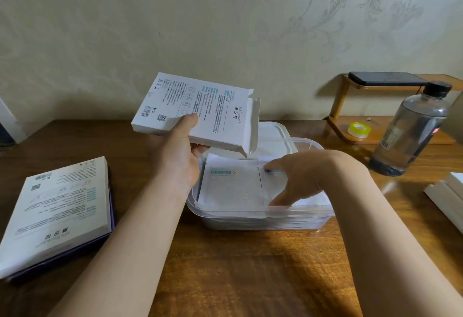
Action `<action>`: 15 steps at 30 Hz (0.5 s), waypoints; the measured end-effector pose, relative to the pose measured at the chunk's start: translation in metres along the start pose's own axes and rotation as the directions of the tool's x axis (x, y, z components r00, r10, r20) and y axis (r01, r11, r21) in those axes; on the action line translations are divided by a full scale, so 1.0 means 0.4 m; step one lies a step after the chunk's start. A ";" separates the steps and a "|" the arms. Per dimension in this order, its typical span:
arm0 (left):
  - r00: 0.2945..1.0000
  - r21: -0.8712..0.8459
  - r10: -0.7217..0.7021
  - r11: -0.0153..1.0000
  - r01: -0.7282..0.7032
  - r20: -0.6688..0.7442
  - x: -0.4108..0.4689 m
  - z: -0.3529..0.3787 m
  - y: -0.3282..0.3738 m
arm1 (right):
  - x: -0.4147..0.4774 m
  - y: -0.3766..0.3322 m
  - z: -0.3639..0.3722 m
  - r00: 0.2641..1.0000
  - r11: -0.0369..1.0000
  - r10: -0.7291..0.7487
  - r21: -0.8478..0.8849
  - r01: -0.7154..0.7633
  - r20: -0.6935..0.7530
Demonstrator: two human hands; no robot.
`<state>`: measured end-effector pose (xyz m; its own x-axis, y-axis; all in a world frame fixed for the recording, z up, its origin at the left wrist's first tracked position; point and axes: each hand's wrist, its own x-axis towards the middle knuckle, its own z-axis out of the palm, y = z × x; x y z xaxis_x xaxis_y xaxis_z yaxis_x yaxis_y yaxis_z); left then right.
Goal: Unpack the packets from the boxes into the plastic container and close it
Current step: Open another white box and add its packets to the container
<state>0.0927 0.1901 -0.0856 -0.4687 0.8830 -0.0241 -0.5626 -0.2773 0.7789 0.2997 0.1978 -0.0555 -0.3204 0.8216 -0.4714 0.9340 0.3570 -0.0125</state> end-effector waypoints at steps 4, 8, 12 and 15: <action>1.000 0.003 -0.011 1.000 0.011 -0.001 0.003 -0.001 -0.001 | -0.012 0.004 -0.012 1.000 0.999 0.000 0.042 0.001 -0.021; 1.000 0.008 -0.008 1.000 0.008 -0.001 0.001 0.001 -0.001 | -0.005 -0.012 -0.003 1.000 0.999 -0.009 0.039 0.009 0.001; 1.000 0.011 0.002 1.000 -0.002 -0.007 0.000 0.002 -0.002 | 0.022 -0.025 0.014 0.999 0.998 -0.044 -0.032 0.045 0.022; 1.000 0.011 -0.007 1.000 0.007 -0.005 0.004 -0.002 -0.002 | 0.027 -0.034 0.020 0.999 0.996 -0.034 -0.080 0.037 0.030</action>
<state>0.0918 0.1913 -0.0865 -0.4679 0.8832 -0.0324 -0.5581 -0.2669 0.7857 0.2850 0.1983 -0.0675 -0.3474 0.7953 -0.4968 0.9061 0.4211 0.0405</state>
